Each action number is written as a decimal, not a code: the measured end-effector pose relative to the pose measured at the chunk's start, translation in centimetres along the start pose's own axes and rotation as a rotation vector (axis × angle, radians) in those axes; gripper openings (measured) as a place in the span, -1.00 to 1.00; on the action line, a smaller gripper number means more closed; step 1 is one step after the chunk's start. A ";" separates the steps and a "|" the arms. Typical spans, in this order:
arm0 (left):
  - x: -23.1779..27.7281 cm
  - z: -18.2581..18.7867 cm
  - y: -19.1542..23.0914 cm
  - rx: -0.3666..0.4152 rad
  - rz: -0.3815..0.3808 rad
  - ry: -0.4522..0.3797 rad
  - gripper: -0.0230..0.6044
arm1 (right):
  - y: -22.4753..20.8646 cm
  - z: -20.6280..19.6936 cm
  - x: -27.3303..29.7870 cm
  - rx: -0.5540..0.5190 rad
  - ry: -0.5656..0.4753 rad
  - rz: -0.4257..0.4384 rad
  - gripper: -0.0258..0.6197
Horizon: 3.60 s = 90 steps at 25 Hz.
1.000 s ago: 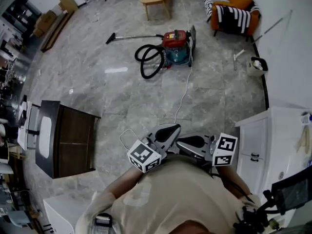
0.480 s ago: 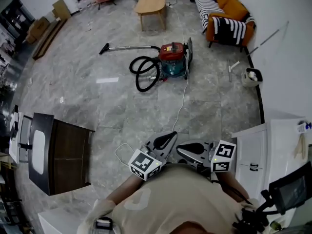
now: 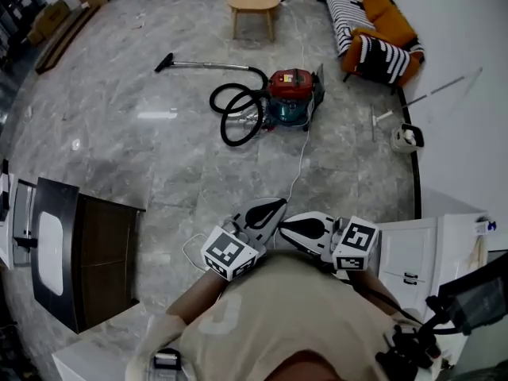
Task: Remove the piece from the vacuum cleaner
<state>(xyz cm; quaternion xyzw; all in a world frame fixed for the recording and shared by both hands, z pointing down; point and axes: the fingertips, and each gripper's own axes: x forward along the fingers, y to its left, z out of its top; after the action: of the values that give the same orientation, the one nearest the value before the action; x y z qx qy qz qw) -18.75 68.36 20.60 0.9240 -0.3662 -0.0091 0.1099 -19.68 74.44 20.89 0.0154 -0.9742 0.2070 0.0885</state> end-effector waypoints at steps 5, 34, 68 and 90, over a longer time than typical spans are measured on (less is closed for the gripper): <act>-1.1 2.0 4.9 -0.010 0.009 -0.047 -0.92 | -3.4 3.0 3.4 -0.067 -0.019 -0.109 -0.91; 11.7 5.3 15.7 -0.042 -0.043 0.030 -0.92 | -19.1 10.7 1.8 -0.054 -0.124 -0.069 -0.91; 36.3 8.7 18.6 0.076 -0.142 0.023 -0.92 | -39.1 14.2 -12.1 -0.172 -0.046 -0.232 -0.91; 36.3 14.8 39.8 -0.034 -0.371 -0.044 -0.92 | -52.4 25.2 1.7 -0.157 -0.038 -0.480 -0.91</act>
<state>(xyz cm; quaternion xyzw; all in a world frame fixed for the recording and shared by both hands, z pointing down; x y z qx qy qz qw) -20.49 12.70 16.83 0.9733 -0.1914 -0.0556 0.1140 -22.03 16.34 19.57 0.2432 -0.9572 0.1035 0.1180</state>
